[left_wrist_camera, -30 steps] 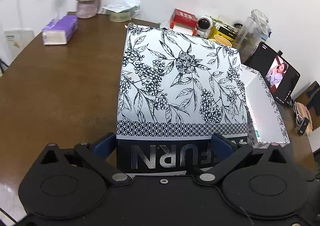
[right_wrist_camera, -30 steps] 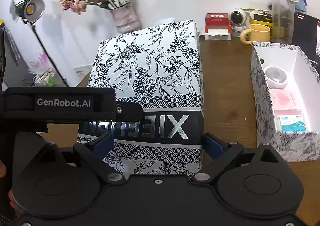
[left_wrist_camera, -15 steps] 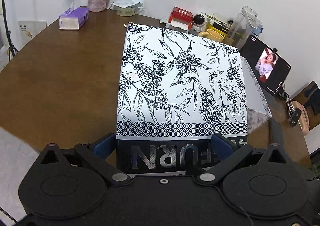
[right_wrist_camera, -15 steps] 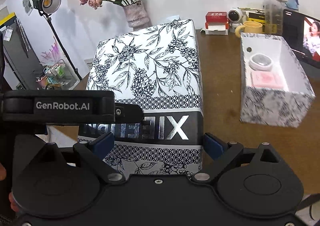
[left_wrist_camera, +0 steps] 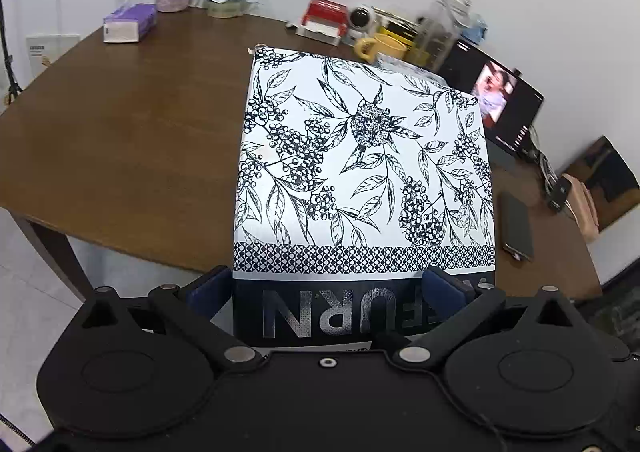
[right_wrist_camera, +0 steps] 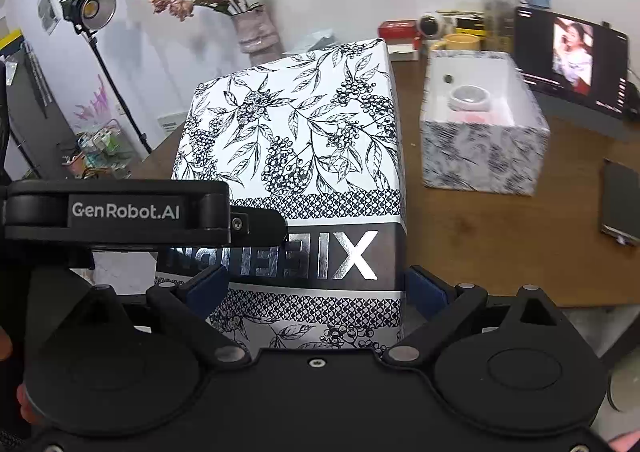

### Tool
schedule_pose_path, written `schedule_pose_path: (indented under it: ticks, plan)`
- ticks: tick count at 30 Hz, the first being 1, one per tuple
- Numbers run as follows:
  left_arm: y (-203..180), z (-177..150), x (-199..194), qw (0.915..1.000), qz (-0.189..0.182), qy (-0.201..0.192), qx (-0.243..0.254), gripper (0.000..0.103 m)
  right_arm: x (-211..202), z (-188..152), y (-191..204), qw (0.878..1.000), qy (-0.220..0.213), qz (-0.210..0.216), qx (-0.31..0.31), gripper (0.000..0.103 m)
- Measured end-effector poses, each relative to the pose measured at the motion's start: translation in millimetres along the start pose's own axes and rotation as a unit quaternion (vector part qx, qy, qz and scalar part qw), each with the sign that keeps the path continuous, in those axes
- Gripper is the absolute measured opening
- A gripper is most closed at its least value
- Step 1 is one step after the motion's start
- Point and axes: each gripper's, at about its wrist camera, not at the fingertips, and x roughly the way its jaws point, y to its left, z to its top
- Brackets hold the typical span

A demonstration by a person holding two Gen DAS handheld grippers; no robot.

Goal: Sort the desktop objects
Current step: 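Lift the XIEFURN lid with both grippers and carry it toward the open floral box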

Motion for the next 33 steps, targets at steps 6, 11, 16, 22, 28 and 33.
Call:
schedule_pose_path:
  ticks: [6,11,16,22,28,33]
  plan:
    - [-22,-12,-2,0.9997,-0.015,0.009,0.019,0.101,-22,-14,-16,1.000,-0.007,-0.015,0.018,0.097]
    - [-40,-19,-1,0.9989,-0.027,0.015,0.035,0.101,-35,-22,-31,0.999,-0.014,-0.029,0.030,0.097]
    - [-56,-23,3,0.9978,-0.038,0.020,0.050,0.101,-44,-29,-46,0.998,-0.021,-0.040,0.042,0.097]
    - [-71,-24,7,0.9968,-0.047,0.022,0.061,0.101,-51,-30,-61,0.997,-0.028,-0.049,0.051,0.097]
    - [-83,-19,17,0.9961,-0.053,0.022,0.068,0.101,-52,-25,-74,0.996,-0.033,-0.055,0.055,0.097]
    - [-93,-10,29,0.9955,-0.059,0.019,0.072,0.101,-47,-17,-87,0.996,-0.038,-0.060,0.056,0.097]
